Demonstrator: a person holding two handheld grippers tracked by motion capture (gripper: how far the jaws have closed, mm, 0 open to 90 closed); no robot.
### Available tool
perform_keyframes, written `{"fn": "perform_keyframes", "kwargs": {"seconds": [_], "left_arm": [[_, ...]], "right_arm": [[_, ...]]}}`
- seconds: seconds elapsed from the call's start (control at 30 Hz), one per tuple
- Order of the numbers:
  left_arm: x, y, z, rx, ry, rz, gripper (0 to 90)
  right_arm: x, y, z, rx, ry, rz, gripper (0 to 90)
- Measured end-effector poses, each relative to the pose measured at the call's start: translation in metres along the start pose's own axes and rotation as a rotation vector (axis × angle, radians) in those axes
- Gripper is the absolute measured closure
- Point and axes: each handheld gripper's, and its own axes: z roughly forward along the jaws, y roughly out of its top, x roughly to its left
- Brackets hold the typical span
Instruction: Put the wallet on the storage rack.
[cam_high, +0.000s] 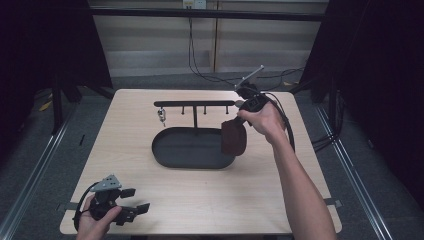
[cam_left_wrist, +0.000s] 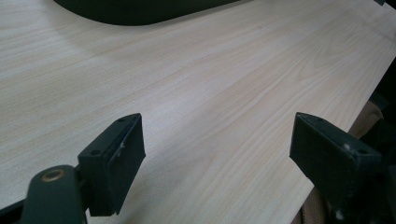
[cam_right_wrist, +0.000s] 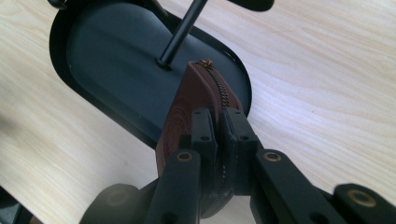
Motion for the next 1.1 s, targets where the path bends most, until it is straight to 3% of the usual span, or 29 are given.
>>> {"fn": "perform_keyframes", "kwargs": {"seconds": [0.67,1.1], "left_arm": [[-0.002,-0.001,0.0,-0.001,0.001,0.002,17.8],[-0.001,0.0,0.0,0.004,0.001,0.003,17.8]], "right_arm": [[-0.008,-0.007,0.022,-0.081,0.07,0.048,84.1],[-0.018,-0.013,0.047,-0.138,0.116,0.099,84.3]]}}
